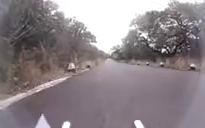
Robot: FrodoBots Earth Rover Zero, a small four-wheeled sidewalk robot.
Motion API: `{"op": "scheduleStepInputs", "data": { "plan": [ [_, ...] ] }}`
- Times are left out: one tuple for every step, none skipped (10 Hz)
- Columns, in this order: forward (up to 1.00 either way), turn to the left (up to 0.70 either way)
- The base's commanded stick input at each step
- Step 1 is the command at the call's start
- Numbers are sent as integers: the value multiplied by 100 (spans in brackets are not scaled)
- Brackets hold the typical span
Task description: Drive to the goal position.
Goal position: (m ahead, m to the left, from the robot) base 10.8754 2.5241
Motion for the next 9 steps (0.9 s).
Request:
{"op": "scheduleStepInputs", "data": {
  "plan": [
    [70, -35],
    [70, -35],
    [70, -35],
    [70, -35],
    [70, -35],
    [70, -35],
    [70, -8],
    [70, -5],
    [70, -1]
  ]
}}
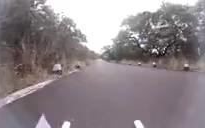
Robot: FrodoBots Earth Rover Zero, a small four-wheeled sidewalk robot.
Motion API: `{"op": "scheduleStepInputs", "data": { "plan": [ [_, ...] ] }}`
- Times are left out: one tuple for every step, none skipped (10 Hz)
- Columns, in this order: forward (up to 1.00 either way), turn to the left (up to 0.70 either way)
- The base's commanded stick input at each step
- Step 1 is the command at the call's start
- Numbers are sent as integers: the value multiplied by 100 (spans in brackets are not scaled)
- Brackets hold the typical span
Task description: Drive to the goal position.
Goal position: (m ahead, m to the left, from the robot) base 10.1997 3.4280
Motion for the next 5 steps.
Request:
{"op": "scheduleStepInputs", "data": {
  "plan": [
    [70, 0],
    [70, 0],
    [70, 0],
    [70, 0],
    [70, 0]
  ]
}}
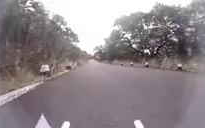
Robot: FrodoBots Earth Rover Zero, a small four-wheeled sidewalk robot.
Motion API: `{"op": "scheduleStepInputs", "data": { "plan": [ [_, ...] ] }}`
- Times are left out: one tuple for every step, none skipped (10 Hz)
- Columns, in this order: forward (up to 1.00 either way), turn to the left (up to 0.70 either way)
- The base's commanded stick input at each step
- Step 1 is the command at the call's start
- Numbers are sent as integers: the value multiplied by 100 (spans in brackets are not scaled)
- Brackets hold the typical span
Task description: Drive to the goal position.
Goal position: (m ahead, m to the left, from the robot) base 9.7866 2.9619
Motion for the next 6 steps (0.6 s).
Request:
{"op": "scheduleStepInputs", "data": {
  "plan": [
    [70, 0],
    [70, 0],
    [70, 0],
    [70, 0],
    [70, 0],
    [70, 0]
  ]
}}
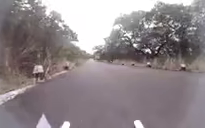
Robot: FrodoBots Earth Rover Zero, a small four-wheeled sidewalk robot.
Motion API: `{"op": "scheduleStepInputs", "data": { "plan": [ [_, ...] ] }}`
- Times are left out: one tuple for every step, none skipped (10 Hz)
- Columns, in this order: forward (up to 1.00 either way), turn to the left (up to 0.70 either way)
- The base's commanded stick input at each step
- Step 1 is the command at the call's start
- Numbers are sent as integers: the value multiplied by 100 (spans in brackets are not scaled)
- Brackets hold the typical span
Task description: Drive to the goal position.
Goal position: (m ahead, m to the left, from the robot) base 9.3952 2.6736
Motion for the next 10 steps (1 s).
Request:
{"op": "scheduleStepInputs", "data": {
  "plan": [
    [70, 0],
    [70, 0],
    [70, 0],
    [70, 0],
    [70, 0],
    [70, 0],
    [70, 0],
    [70, 0],
    [70, 33],
    [70, 30]
  ]
}}
